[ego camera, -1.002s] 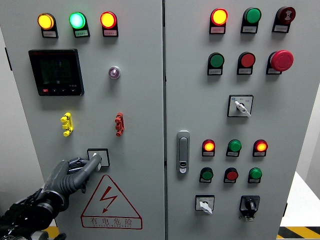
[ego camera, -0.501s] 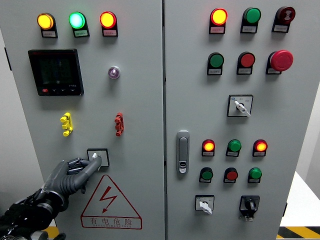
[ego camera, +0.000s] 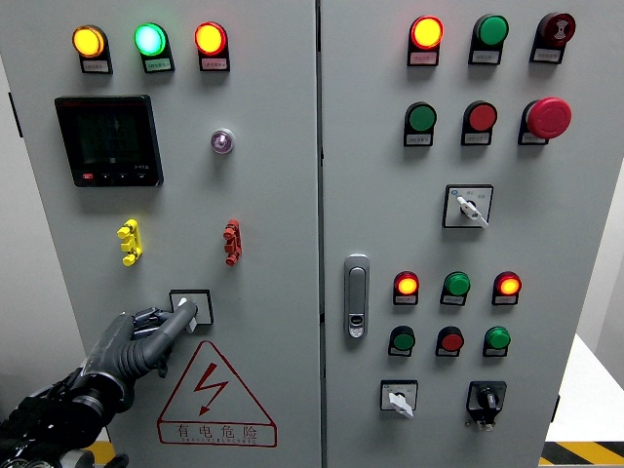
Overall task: Turn on light switch 1
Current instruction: 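Twist the rotary switch knob clockwise with the left hand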
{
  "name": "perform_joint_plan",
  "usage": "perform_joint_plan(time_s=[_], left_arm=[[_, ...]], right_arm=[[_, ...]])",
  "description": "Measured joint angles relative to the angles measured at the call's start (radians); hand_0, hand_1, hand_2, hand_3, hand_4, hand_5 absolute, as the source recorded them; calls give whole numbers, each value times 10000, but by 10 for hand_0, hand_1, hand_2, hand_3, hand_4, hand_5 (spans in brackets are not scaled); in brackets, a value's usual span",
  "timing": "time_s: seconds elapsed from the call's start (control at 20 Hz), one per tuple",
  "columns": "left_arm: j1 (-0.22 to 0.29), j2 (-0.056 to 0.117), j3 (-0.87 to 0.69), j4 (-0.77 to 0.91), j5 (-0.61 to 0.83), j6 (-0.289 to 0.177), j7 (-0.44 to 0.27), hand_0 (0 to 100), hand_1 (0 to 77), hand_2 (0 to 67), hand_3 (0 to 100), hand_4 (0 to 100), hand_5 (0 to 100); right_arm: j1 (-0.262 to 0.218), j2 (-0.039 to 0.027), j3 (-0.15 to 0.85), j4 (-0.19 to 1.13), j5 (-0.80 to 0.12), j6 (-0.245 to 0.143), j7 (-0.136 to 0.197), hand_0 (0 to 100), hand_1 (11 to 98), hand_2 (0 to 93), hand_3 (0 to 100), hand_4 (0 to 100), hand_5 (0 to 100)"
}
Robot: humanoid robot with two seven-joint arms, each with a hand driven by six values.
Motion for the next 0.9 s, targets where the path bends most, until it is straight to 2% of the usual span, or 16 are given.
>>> perform_joint_plan(time_s=[0.55,0.9], left_arm=[[-1,0,0,-5,-4,-19,37,1000,542,540,971,1000,949],[-15,9,15,-4,6,-22,59,1000,528,539,975,1000,952]], right_arm=[[0,-7,-5,0,0,-12,0,0,192,0,197,194,105],[0,-7,-2,0,0,-2,0,0,194,0,197,194,105]])
